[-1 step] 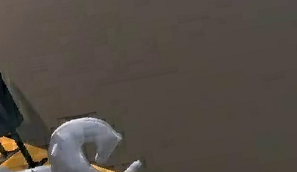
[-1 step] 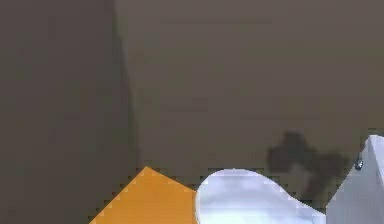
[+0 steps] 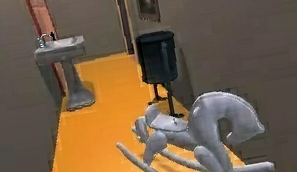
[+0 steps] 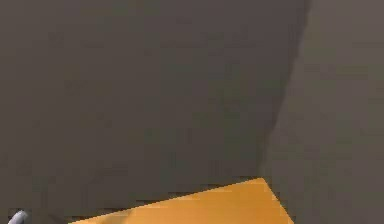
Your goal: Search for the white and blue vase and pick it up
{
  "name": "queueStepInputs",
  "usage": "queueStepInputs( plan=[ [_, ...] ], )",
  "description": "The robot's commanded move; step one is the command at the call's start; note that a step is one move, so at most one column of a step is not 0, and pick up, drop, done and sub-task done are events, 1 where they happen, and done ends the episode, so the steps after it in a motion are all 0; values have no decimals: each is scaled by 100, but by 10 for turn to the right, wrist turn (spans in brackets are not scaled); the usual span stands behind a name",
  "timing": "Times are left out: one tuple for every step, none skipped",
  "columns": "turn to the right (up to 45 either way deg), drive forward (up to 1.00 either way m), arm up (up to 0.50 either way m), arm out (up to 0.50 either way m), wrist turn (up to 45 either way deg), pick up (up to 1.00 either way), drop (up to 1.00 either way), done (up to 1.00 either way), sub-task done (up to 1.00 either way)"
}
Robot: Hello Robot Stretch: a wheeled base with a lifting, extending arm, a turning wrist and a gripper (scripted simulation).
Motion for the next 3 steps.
queueStepInputs(
  plan=[
    [-330, 0, 0, 0, 0, 0, 0, 0, 0],
    [0, 90, 0, 0, 0, 0, 0, 0, 0],
    [150, 0, 0, 0, 0, 0, 0, 0, 0]
  ],
)
